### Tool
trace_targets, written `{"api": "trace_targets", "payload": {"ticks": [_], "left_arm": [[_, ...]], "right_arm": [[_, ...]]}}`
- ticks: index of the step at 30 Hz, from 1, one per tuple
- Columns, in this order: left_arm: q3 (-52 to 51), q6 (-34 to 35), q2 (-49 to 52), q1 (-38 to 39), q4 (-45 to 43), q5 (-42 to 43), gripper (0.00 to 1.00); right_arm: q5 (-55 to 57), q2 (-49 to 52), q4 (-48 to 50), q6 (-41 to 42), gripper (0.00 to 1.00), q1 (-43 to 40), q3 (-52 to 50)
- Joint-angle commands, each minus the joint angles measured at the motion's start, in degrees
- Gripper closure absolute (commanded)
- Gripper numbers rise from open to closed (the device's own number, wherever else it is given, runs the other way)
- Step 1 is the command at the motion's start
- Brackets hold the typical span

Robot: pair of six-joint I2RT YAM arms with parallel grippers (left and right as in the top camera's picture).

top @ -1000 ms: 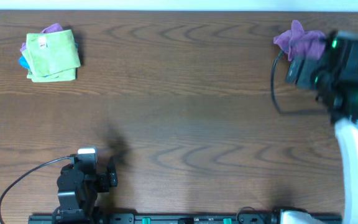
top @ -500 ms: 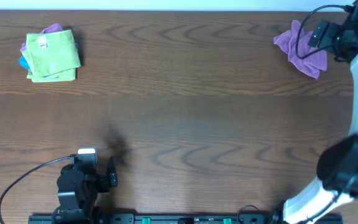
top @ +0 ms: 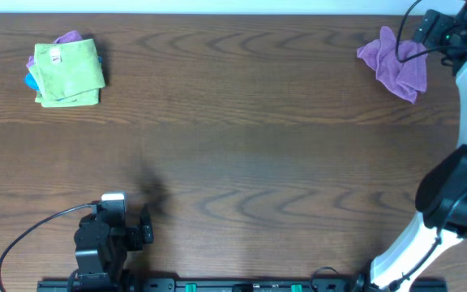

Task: Fold the cloth
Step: 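Reach the right gripper to the crumpled purple cloth and grasp it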

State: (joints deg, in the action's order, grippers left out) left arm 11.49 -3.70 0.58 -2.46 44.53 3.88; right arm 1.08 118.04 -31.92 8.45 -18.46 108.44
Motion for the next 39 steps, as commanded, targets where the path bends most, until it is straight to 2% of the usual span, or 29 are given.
{"api": "trace_targets", "payload": {"ticks": [1,9,28,30,31,33,36,37,39], "left_arm": [[-1.3,-0.6,-0.4,0.2,1.6,0.0,0.05],[-1.3,-0.6,-0.4,0.2,1.6,0.0,0.05],[-1.3,-0.6,-0.4,0.2,1.6,0.0,0.05],[-1.3,-0.6,-0.4,0.2,1.6,0.0,0.05],[-1.3,-0.6,-0.4,0.2,1.5,0.0,0.05],[-1.3,-0.6,-0.4,0.2,1.6,0.0,0.05],[-1.3,-0.6,-0.4,0.2,1.6,0.0,0.04],[-1.3,-0.6,-0.4,0.2,1.6,0.0,0.05],[-1.3,-0.6,-0.4,0.2,1.6,0.0,0.05]], "right_arm": [[0.5,4.7,2.0,-0.3,0.01,-0.8,0.6],[0.0,11.2,10.0,4.3,0.01,-0.9,0.6],[-3.5,20.0,9.6,7.8,0.03,-1.0,0.6],[-4.0,20.9,9.2,7.8,0.11,-1.0,0.6],[-4.4,21.0,9.2,7.8,0.19,-1.0,0.6],[-5.6,21.0,9.0,7.8,0.45,-0.9,0.6],[-7.0,19.9,7.9,7.8,0.91,-0.9,0.7],[-7.6,19.1,7.0,7.2,0.99,-0.9,0.6],[-8.3,17.0,4.6,6.5,0.99,-0.7,0.7]]}}
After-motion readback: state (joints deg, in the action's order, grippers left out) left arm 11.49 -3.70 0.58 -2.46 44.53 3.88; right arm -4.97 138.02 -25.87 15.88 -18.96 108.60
